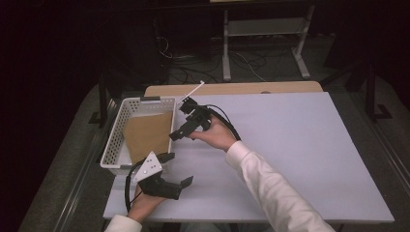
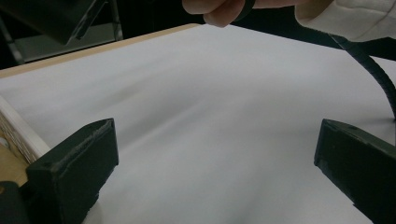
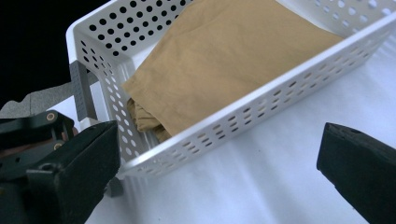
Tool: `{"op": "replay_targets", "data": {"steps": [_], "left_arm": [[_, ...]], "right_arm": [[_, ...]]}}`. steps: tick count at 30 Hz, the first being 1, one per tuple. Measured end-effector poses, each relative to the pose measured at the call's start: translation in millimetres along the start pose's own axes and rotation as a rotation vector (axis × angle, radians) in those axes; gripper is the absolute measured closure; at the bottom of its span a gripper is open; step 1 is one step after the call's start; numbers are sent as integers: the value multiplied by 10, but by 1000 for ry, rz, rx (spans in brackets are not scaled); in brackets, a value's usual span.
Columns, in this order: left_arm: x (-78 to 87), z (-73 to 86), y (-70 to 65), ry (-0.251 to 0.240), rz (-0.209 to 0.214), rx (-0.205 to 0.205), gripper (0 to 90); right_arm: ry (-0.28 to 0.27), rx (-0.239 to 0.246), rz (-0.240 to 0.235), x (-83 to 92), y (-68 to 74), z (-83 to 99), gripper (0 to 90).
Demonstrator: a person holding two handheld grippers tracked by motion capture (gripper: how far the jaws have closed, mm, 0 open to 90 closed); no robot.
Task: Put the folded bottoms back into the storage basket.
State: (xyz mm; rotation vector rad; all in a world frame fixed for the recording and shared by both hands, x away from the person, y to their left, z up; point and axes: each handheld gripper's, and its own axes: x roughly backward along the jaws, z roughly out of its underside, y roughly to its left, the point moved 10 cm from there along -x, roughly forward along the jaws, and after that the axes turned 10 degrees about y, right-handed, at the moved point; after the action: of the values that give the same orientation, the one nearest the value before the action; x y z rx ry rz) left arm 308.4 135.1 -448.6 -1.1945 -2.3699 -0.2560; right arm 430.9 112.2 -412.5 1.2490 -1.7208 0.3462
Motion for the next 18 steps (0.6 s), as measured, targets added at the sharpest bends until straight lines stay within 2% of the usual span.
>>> {"op": "replay_targets", "data": {"steps": [18], "left_arm": [[-4,5,4,2,-3,1,1]], "right_arm": [[-58,-48,21,287,-219,237,0]]}}
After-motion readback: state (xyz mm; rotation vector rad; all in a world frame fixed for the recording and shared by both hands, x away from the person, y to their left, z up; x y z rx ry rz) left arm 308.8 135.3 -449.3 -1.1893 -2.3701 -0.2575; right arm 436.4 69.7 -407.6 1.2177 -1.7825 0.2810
